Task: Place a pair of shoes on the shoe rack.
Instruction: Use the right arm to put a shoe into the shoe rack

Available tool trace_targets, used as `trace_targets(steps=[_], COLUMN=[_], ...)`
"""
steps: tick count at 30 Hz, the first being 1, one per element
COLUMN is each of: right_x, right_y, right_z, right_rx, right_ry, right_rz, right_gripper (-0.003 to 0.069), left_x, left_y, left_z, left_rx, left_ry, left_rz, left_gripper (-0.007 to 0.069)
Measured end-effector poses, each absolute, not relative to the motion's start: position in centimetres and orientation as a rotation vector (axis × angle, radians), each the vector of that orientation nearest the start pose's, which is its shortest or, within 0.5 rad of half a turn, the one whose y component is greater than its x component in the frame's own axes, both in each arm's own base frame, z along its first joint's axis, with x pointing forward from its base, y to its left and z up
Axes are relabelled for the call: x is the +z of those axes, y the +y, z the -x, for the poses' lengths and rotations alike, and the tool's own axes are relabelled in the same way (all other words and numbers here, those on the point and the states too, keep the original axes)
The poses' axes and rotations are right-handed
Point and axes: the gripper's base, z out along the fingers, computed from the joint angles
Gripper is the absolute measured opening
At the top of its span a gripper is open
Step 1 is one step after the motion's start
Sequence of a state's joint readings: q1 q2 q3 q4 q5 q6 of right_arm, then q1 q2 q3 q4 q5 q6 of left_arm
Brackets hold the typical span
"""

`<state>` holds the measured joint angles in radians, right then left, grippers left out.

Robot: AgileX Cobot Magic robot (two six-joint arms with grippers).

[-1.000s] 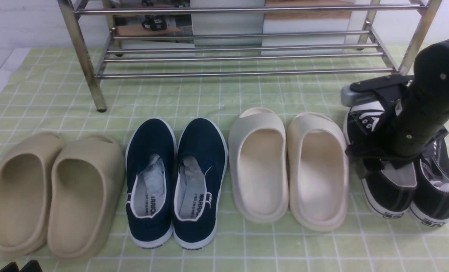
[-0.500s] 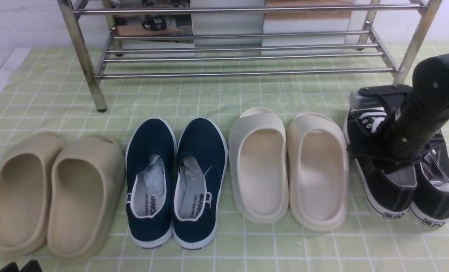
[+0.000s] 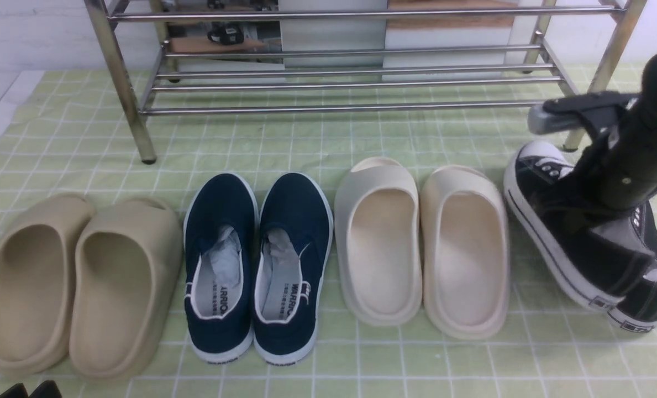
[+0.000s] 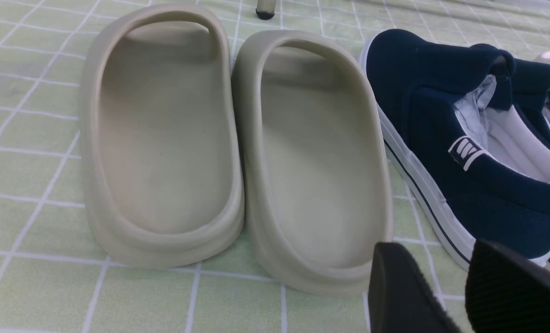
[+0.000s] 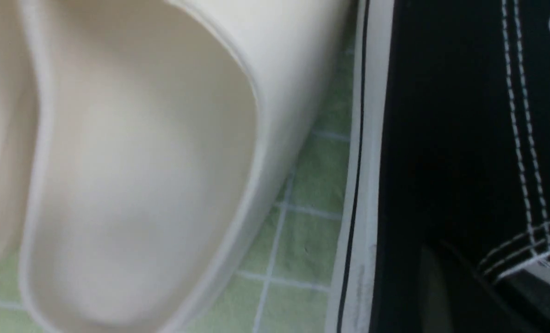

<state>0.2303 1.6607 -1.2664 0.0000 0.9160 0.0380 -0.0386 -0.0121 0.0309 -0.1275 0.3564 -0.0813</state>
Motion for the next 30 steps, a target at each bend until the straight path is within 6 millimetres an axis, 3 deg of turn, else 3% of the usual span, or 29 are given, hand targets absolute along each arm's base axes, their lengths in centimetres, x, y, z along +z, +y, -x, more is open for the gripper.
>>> trace_targets(steps=[5, 11, 17, 24, 30], right_x=[29.1, 29.8, 29.4, 27.7, 27.7], right_y=[7.9, 8.2, 9.2, 10.7, 11.4], right_z=[-33.9, -35.3, -39.4, -46.0, -49.1], right_rx=[0.041, 0.031, 0.027, 0.038, 0.046], right_ry=[2.651, 2.506, 2.398, 2.403, 2.402], right_rz=[0.439, 0.462, 0.454, 0.423, 0.4], right_gripper=[0.0011, 0.0011, 0.0011, 0.0011, 0.0011], left_x=[17.2, 17.2, 17.2, 17.2, 17.2], left_y=[-0.6, -0.6, -0.6, -0.6, -0.6], left_z=[-5.3, -5.3, -5.3, -5.3, -5.3], left_rx=[-0.207, -0.207, -0.207, -0.207, -0.207], left_ry=[1.857, 1.857, 1.857, 1.857, 1.857], left_rz=[0.12, 0.12, 0.12, 0.12, 0.12], left_gripper=[0.0239, 0.0239, 0.0239, 0.0239, 0.0239])
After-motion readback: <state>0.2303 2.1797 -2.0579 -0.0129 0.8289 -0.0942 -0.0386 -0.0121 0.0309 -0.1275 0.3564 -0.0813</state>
